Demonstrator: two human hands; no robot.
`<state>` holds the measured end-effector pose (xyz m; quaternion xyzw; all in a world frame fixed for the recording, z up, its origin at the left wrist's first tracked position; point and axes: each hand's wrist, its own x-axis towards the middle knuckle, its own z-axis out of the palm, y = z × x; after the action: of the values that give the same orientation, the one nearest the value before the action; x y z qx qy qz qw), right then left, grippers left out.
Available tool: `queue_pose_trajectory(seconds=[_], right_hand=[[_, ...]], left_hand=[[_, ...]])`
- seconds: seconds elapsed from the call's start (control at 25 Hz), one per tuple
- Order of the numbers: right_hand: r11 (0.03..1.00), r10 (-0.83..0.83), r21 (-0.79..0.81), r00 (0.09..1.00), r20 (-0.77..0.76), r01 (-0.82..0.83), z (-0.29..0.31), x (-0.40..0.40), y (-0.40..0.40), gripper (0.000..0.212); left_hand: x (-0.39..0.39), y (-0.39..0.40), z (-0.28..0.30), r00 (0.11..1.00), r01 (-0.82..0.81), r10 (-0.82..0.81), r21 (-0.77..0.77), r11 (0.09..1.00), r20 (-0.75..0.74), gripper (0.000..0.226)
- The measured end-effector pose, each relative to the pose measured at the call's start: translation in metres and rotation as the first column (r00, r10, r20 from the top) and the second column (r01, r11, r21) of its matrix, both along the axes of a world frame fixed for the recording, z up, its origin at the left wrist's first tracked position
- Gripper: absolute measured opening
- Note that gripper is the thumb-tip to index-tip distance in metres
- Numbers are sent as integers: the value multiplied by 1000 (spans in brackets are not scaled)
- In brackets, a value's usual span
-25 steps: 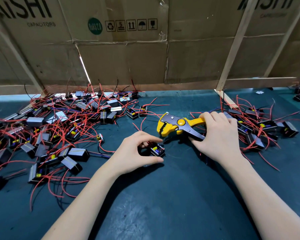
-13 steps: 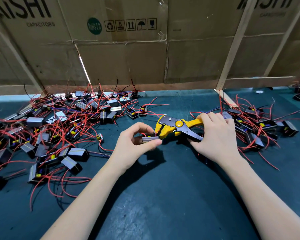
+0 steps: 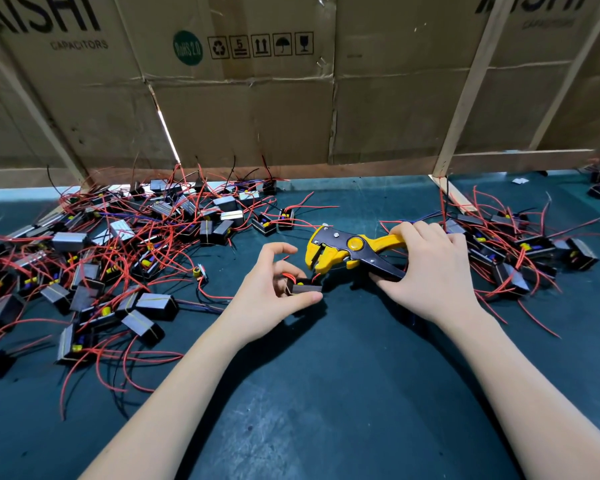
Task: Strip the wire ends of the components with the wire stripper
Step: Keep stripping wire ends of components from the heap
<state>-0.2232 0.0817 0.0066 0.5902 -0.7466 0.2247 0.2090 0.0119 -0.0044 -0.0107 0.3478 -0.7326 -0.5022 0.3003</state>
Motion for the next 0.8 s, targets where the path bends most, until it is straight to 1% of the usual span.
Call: queue_pose_trajectory(seconds=[0.12,0.2,0.32,0.44,0.8], right_hand=[[999,41,-33,999,-22,-41,2,0,0,53],[997,46,-53,997,-65,-49,3,0,1,51],[997,21,-72,992,-127,-30,6,-3,2,51],[997,-10,-75,987,-160,-2,8,-7,3,52],[994,39,-92,988,-150,-53,10,0,2,51]], left_hand=[[1,-1,-1,1000,-13,13,-17,1000,24,68],[1,-1,-1,1000,-11,11,-13,1000,26,66],[2,0,0,1000,-10,11,37,999,-8,64],[1,1,2,999,-4,9,88,996,-50,57],[1,1,1,999,4,1,103,995,-54,43]])
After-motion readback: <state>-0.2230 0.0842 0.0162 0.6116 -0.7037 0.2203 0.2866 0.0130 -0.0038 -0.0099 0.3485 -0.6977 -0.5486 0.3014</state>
